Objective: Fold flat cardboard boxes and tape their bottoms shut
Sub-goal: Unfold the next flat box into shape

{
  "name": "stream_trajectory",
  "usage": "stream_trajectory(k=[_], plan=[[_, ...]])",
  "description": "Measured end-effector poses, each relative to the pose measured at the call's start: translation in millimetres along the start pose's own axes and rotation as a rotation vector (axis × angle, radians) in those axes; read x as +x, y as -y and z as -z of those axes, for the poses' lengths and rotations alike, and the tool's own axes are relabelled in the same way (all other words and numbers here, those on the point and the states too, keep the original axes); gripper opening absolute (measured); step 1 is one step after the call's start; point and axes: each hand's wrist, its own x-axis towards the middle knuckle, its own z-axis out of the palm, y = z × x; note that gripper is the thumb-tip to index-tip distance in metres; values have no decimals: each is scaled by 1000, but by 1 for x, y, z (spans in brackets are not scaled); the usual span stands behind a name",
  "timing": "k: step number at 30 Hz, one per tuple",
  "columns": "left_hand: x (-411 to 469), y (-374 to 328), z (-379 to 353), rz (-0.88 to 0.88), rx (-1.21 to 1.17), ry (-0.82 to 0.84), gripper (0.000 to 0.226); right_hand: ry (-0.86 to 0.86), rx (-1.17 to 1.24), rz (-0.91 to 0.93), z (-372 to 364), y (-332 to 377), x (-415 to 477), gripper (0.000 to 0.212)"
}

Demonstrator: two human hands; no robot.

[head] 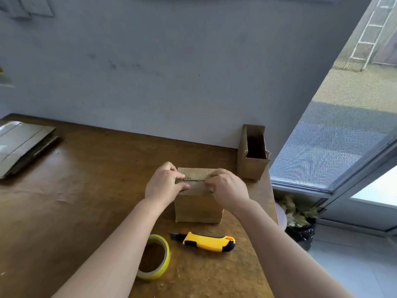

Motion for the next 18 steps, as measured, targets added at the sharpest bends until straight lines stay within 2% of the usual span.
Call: stream_trajectory(k=[5,8,9,10,13,14,15,18], plan=[[-11,11,-8,11,-79,18,40,-91,35,-22,-16,8,-5,33],[-33,29,-17,173,-255,-4,31,-122,63,-51,-21,9,-7,35],[-41,37,-20,250,-250,25,31,-130,73,-59,-22,9,-7,36],[-50,45,-23,317,-179,138,35,-135,80,-67,-23,10,-7,37],[-73,64,-26,366,210,761,54,-154,101,-85,-26,10,-7,36],[-81,67,-28,349,286,837,53,-161,109,-89,-26,10,-7,35],[-87,71,-31,328,317,810,49,-166,119,-91,-27,10,-7,36],[-99,75,-35,301,337,541,36,-172,135,-82,-27,11,-9,35]])
